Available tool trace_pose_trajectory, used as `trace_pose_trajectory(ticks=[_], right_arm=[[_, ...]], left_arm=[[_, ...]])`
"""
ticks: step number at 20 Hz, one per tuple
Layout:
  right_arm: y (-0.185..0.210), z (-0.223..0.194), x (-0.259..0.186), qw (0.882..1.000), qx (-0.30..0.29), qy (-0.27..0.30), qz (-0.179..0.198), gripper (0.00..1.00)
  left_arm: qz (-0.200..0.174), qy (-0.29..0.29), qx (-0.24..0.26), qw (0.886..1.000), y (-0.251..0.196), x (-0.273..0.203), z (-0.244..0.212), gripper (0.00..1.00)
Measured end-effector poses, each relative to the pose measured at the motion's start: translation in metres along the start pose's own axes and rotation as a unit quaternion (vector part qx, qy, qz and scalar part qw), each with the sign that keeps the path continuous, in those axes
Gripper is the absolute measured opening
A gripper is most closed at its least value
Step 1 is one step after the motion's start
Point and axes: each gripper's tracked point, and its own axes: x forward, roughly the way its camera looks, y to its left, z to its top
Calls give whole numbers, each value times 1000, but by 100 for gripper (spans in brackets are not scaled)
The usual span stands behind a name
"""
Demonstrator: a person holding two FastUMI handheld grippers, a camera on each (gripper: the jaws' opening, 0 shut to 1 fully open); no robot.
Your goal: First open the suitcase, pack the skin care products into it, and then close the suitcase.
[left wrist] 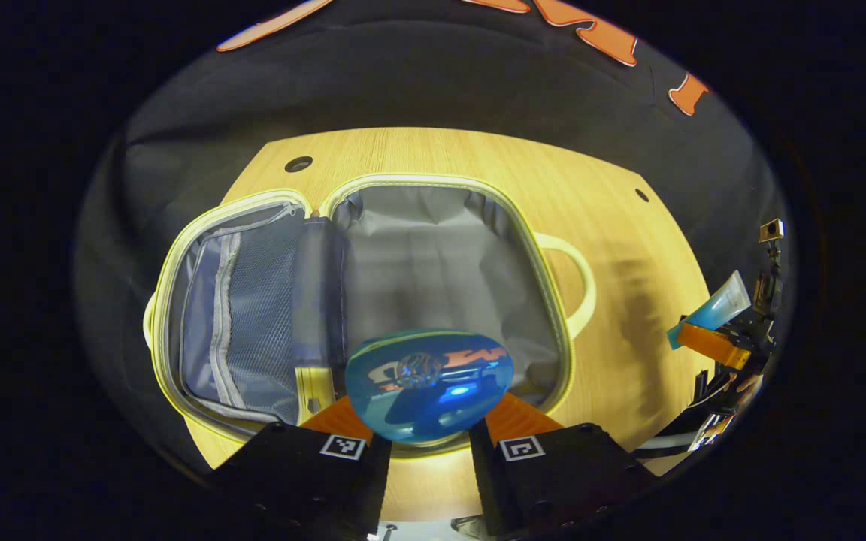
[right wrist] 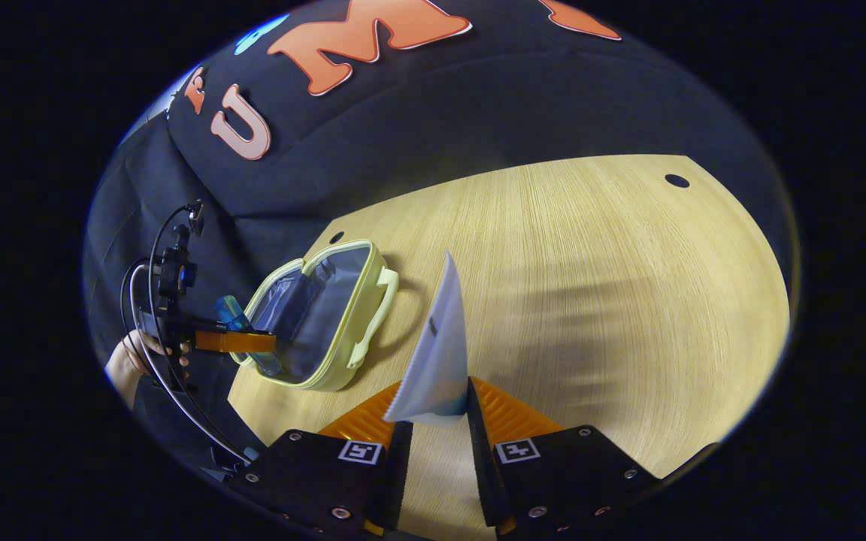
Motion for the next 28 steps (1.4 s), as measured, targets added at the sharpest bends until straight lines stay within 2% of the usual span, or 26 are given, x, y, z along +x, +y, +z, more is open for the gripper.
trace_pose_trajectory(ticks=[6,10,13,16,18,19,22,28], right_arm=[[4,9,13,1000,2,1,-19,41],[8,8,21,1000,9,10,-24,41],[16,15,24,1000,8,8,-28,41],[19,20,23,999,3,1,-33,41],[23,24,22,999,4,-2,-35,41],[26,26,24,999,5,-1,-34,41],[38,29,24,999,-3,3,-33,41],[91,46,30,999,-32,13,-7,41]], left_arm=[[-7,42,-8,999,15,48,-3,49],[4,11,37,999,25,66,28,50],[28,24,75,996,33,84,38,51],[12,26,65,997,28,92,36,52],[-14,19,68,997,11,86,41,84],[-9,16,73,997,14,81,43,100],[-8,0,71,997,14,69,46,100],[-52,-48,33,997,10,11,52,100]])
